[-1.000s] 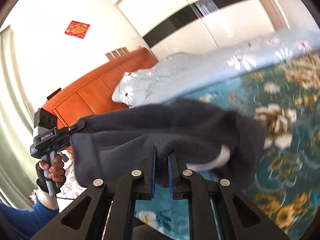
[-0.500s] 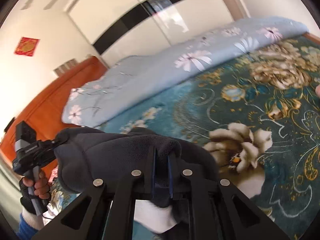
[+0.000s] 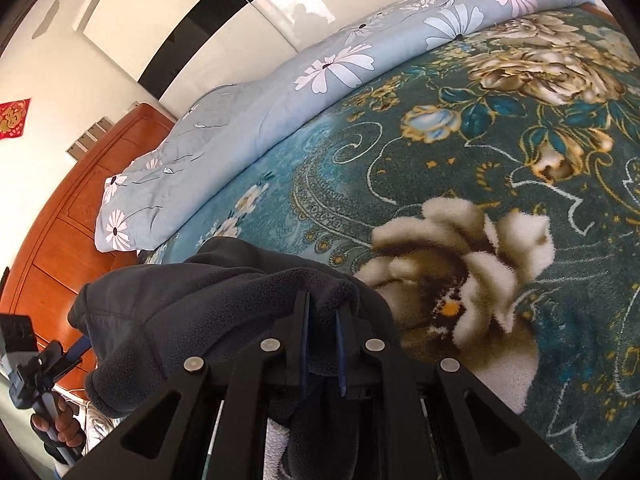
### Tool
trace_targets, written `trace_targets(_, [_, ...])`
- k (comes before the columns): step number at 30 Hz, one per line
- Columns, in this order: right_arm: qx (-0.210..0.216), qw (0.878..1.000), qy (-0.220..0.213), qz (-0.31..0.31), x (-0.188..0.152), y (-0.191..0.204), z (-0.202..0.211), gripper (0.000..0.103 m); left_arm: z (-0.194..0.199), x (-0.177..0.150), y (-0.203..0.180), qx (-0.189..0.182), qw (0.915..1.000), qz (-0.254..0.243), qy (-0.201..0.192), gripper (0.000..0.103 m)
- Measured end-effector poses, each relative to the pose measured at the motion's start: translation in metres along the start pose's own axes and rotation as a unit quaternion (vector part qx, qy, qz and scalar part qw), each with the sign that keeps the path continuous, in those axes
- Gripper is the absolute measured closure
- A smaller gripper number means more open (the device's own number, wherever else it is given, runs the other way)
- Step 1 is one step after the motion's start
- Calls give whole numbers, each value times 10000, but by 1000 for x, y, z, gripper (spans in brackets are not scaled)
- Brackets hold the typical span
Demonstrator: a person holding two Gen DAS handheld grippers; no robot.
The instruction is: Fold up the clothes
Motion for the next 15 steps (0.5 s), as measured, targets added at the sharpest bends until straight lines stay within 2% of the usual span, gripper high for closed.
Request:
trace_targets(3, [97,9998,15,-190,-3,-3,0,92,-3,-9,18,580,9982,-89,75,21])
trace_targets(5, [149,9993,28,-332,-5,-6,1,92,-17,-14,25,584,9980,43,228,21])
trace_targets(8, [131,9993,49,-348,-6,-4,5,92,-35,-15,26,576,9980,135,242,22])
trace_targets(9, [115,9994,52,-316,-6,-3,8,92,-34,-13,26,578,9980,165,196,30])
trace_targets(10, [104,9996,57,-271,-6,-1,11,92,-32,-11,26,580,9980,195,150,50])
trace_targets(11, [95,9997,62,-225,-6,1,14,91,-31,-9,25,582,9980,226,104,61])
trace_targets(12, [87,9998,63,-188,-6,3,18,91,-30,-7,25,583,9980,256,58,83])
trace_targets(13, [77,9999,55,-140,-7,5,21,91,-28,-4,25,585,9979,286,12,88])
trace_targets(15, [12,10000,12,11,-9,9,30,84,-25,0,24,589,9976,347,-80,89])
Point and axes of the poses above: each gripper's, at about its wrist camera, not at the fingertips, and z roughly against the way its jaws point, y to its left, x to its top, the point moved 7 cm from there along -z, roughly the way its jaws point, and after that the axes turned 3 degrees about -x, right-handed, at the moved point
